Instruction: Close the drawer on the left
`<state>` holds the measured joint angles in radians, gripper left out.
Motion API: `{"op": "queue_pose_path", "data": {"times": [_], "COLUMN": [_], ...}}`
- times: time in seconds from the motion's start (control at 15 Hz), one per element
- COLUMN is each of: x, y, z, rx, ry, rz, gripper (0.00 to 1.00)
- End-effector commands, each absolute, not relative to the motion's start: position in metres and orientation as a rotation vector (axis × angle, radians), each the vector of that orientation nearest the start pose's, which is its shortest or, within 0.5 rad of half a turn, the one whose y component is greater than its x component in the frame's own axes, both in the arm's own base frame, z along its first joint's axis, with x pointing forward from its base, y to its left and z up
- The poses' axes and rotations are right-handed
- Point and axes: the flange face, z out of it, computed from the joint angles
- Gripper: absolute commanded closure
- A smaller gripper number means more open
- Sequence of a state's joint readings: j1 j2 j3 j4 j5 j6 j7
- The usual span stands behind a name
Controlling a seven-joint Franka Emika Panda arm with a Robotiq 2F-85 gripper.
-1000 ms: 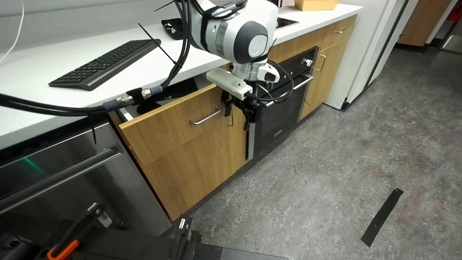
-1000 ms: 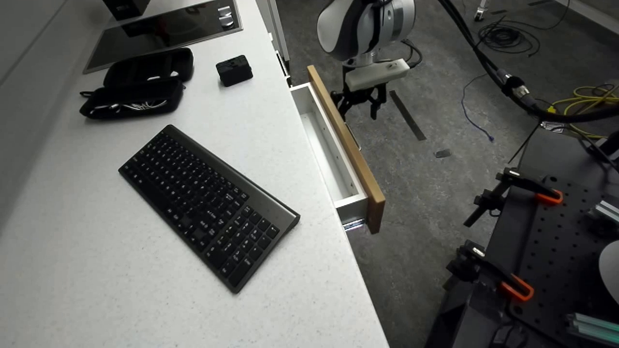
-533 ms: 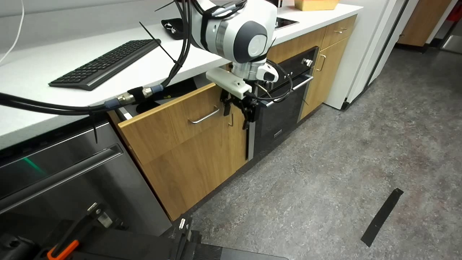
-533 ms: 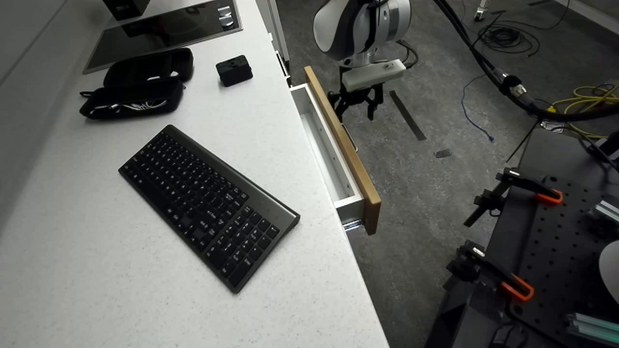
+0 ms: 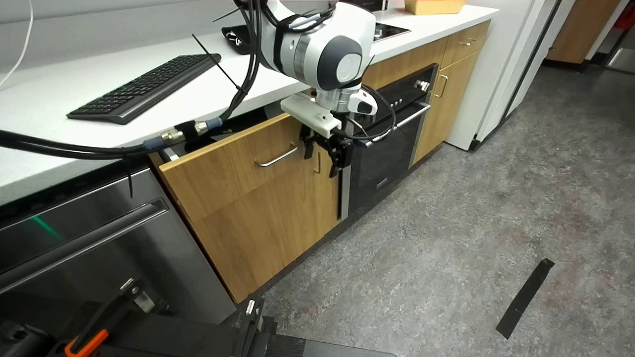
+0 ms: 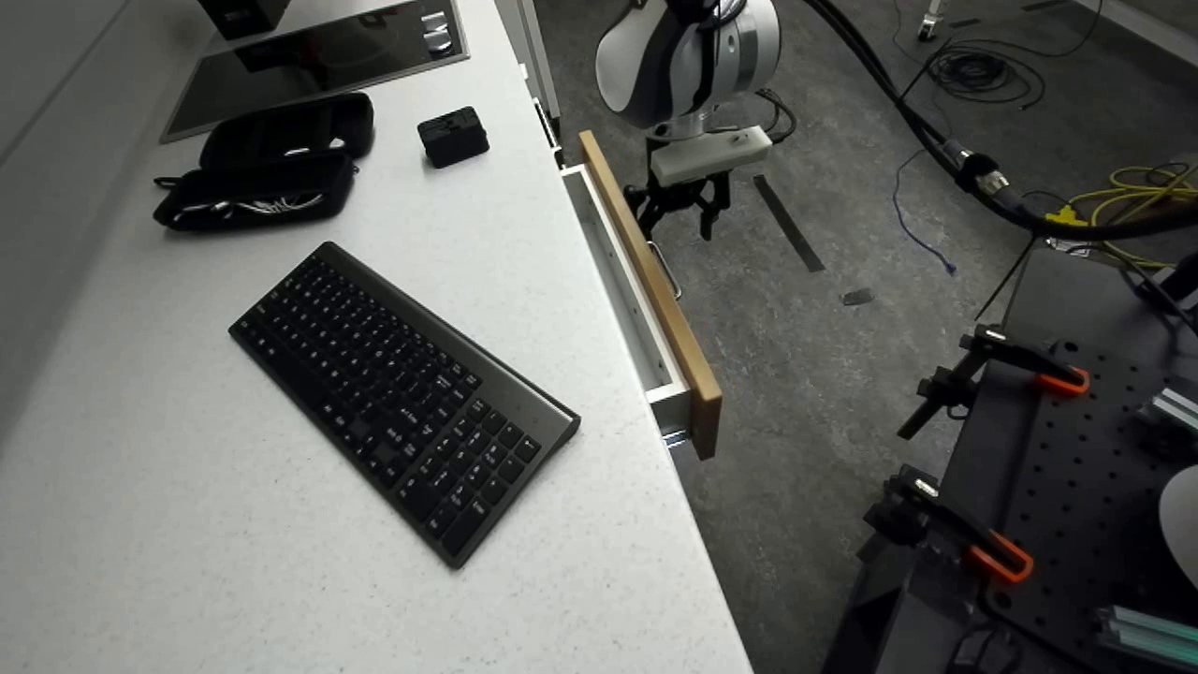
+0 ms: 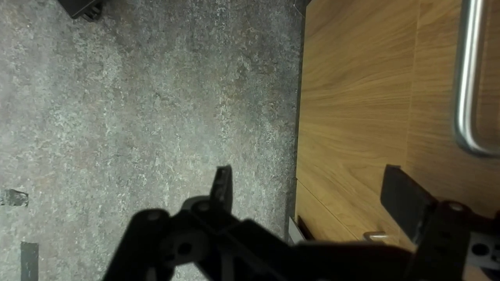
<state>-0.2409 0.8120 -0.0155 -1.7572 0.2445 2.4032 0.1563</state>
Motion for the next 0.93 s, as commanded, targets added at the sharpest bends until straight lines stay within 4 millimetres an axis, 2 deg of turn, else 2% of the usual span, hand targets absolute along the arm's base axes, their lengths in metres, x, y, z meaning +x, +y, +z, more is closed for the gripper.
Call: {"op": "queue_pose_path", "data": {"times": [0.0, 0.47, 0.6, 0.67, 0.87], "x": [0.645, 0.68, 0.677, 0.662, 0.662], "y": [-0.131, -0.079, -0.08, -0.101, -0.101], "z": [0.079, 0.08, 0.08, 0.08, 0.08], "rx": [-2.808, -2.805, -2.799, -2.837, -2.838], "ry": [0.865, 0.727, 0.718, 0.754, 0.752], "rz": [0.179, 0.093, 0.13, 0.154, 0.153], "gripper": [0.0, 0.0, 0.0, 0.0, 0.0]}}
